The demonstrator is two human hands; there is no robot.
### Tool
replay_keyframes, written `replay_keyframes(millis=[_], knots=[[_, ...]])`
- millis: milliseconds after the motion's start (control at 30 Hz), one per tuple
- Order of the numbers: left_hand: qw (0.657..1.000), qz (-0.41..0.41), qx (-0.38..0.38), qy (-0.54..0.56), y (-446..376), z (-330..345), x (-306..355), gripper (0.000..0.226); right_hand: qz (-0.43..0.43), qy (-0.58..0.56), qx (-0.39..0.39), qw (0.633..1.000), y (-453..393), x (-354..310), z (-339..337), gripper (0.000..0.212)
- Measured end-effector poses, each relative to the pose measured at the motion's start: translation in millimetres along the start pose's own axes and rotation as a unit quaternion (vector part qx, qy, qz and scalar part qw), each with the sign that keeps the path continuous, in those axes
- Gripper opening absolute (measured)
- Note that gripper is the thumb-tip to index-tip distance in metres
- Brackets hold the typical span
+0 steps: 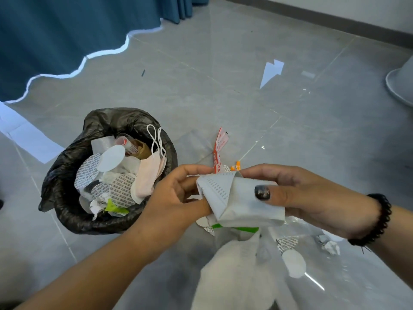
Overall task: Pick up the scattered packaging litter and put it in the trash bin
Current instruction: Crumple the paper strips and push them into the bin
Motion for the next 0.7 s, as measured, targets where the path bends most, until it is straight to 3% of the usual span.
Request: replay_keyframes(millis=[100, 200, 333, 367, 400, 433, 500, 533, 567, 633, 667, 700], knots=[[1.000, 0.001, 0.012, 0.022, -2.1, 4.5, -0.3, 0.049, -0.024, -0.020, 0.046, 0.998, 2.3, 4.8, 5.3, 0.044], [0.998, -0.032, 0.004, 0.046, -2.6, 7.1, -4.1, 0.039, -0.047, -0.038, 0.099, 0.993, 5.5, 8.2, 9.8, 0.044], [0.979, -0.182, -0.078, 0.043, 5.5, 17.1, 4.5, 0.032, -0.142, -0.014, 0.164, 0.976, 7.6, 10.2, 12.0, 0.043], [0.972, -0.214, -0.066, 0.063, 14.7, 9.5, -0.5, 0.038, -0.175, -0.006, 0.170, 0.970, 7.4, 10.3, 12.9, 0.041], [0.970, -0.233, -0.033, 0.053, 24.9, 8.1, -3.8, 0.050, -0.204, 0.002, 0.175, 0.963, 7.3, 11.1, 13.8, 0.040], [0.974, -0.215, -0.055, -0.041, 27.3, 12.4, 6.6, 0.055, -0.229, 0.012, 0.183, 0.956, 6.7, 12.3, 14.1, 0.039], [0.963, -0.229, -0.074, -0.124, 21.1, 16.2, 19.4, 0.051, -0.267, 0.035, 0.206, 0.941, 5.1, 14.2, 14.0, 0.035], [0.964, -0.240, -0.058, -0.096, 15.7, 11.9, 14.5, 0.047, -0.293, 0.063, 0.215, 0.929, 5.1, 14.6, 14.0, 0.035], [0.965, -0.245, -0.091, -0.033, 16.9, 6.3, 14.4, 0.041, -0.334, 0.109, 0.223, 0.909, 5.6, 14.2, 14.3, 0.040], [0.968, -0.223, -0.117, 0.014, 15.5, 18.2, 14.5, 0.031, -0.444, 0.222, 0.215, 0.841, 6.5, 17.2, 18.2, 0.047], [0.969, -0.226, -0.096, 0.032, 10.4, 16.2, 15.7, 0.072, -0.483, 0.267, 0.204, 0.808, 6.4, 19.8, 21.3, 0.047], [0.964, -0.231, -0.126, 0.044, 13.9, 14.8, 10.6, 0.088, -0.502, 0.300, 0.196, 0.787, 6.3, 22.2, 23.1, 0.045]])
Point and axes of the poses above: each hand's wrist, its own y-axis away from the middle knuckle, its own z-axis out of the palm, x = y × z, the point moved 2 cm from there along -y, towards the middle knuckle, and after that the axes turned 12 degrees about x, right-handed, at the moved point
